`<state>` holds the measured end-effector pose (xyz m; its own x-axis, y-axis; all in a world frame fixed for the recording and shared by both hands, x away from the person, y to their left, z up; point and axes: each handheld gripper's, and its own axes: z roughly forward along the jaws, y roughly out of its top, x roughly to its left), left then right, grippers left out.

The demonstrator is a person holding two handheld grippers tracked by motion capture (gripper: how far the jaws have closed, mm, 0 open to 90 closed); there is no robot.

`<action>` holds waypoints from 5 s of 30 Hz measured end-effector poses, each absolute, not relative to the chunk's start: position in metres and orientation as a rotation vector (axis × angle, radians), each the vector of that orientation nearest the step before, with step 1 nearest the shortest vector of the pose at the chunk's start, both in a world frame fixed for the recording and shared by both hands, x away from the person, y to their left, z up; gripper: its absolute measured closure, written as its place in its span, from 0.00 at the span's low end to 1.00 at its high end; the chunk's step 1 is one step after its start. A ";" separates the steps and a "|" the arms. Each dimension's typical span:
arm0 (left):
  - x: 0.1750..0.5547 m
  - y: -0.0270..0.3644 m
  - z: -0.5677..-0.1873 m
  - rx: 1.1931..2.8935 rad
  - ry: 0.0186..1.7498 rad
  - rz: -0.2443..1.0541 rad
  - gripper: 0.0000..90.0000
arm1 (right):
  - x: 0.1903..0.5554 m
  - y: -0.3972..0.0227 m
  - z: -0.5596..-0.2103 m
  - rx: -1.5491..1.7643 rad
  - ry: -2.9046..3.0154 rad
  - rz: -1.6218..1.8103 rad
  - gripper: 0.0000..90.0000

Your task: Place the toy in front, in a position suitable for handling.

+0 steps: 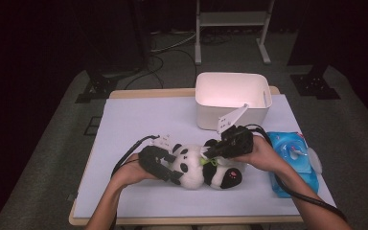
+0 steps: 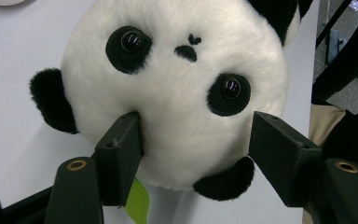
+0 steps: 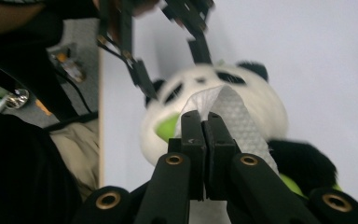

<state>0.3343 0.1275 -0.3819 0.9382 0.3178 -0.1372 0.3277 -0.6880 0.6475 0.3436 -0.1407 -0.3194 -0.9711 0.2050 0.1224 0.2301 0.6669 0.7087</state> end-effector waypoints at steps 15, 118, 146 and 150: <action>0.336 0.126 -0.381 2.384 0.461 -0.026 0.36 | 0.344 -0.159 -0.328 -0.479 -2.956 -1.118 0.77; 0.340 0.121 -0.378 2.406 0.432 -0.007 0.30 | 0.346 -0.188 -0.354 -0.538 -2.916 -1.056 0.79; 0.337 0.123 -0.381 2.390 0.422 -0.002 0.29 | 0.372 -0.114 -0.320 -0.390 -2.988 -1.066 0.93; 0.337 0.123 -0.381 2.390 0.424 -0.003 0.29 | 0.372 -0.105 -0.314 -0.356 -2.990 -1.079 0.93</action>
<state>0.3373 0.1230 -0.3813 0.9465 0.3009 -0.1164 0.3025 -0.7024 0.6443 0.3715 -0.1052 -0.3142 -0.9736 0.2273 0.0217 0.1888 0.7479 0.6364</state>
